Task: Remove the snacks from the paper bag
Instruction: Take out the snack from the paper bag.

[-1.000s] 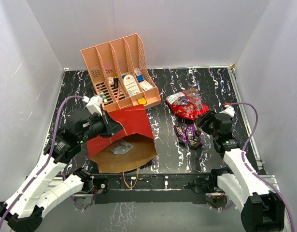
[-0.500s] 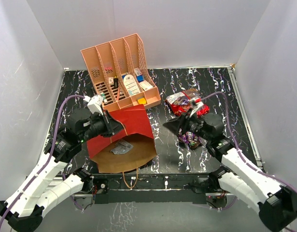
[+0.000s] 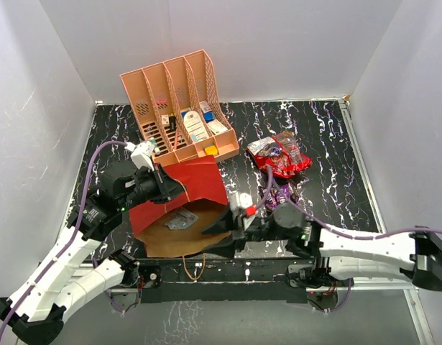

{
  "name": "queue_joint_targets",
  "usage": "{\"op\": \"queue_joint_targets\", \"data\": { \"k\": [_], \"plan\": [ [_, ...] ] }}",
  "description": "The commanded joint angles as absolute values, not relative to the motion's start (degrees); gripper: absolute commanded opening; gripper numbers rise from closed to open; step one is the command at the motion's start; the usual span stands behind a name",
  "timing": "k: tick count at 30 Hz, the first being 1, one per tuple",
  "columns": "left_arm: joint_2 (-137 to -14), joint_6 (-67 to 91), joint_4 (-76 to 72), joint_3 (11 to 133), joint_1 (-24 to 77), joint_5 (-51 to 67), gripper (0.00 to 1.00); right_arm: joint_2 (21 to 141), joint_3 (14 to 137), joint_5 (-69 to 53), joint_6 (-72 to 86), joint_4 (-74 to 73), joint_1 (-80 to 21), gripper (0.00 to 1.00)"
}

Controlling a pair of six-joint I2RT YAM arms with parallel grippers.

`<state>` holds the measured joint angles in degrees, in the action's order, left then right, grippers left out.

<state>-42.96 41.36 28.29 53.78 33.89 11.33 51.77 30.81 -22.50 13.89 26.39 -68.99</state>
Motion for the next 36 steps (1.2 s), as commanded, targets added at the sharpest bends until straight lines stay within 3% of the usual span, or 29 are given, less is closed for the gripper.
{"op": "queue_joint_targets", "data": {
  "k": [1,4,10,18,19,22,36],
  "plan": [
    [-42.3,41.2,27.7,55.8,33.7,11.3,0.00,58.2,31.8,-12.3,-1.2,31.3,-76.0,0.49],
    [-42.1,41.6,27.4,55.6,33.7,11.6,0.00,66.3,29.5,-5.4,-5.6,39.3,-80.0,0.45],
    [-42.3,42.1,26.7,56.0,33.7,12.4,0.00,83.8,28.9,11.8,-7.8,63.3,-83.8,0.52],
    [-42.2,42.6,26.2,56.1,33.7,13.3,0.00,105.1,37.0,30.6,-10.7,77.2,-84.0,0.55],
    [-42.0,42.6,26.1,56.0,33.7,13.4,0.00,107.1,38.0,32.7,-11.0,78.4,-84.0,0.60],
    [-41.7,42.7,25.6,55.6,33.7,13.6,0.00,112.8,41.9,36.4,-13.2,78.5,-84.0,0.70],
    [-40.9,42.9,24.6,54.4,33.7,14.6,0.00,121.2,49.8,35.9,-3.7,67.0,-80.0,0.73]
  ]
}}
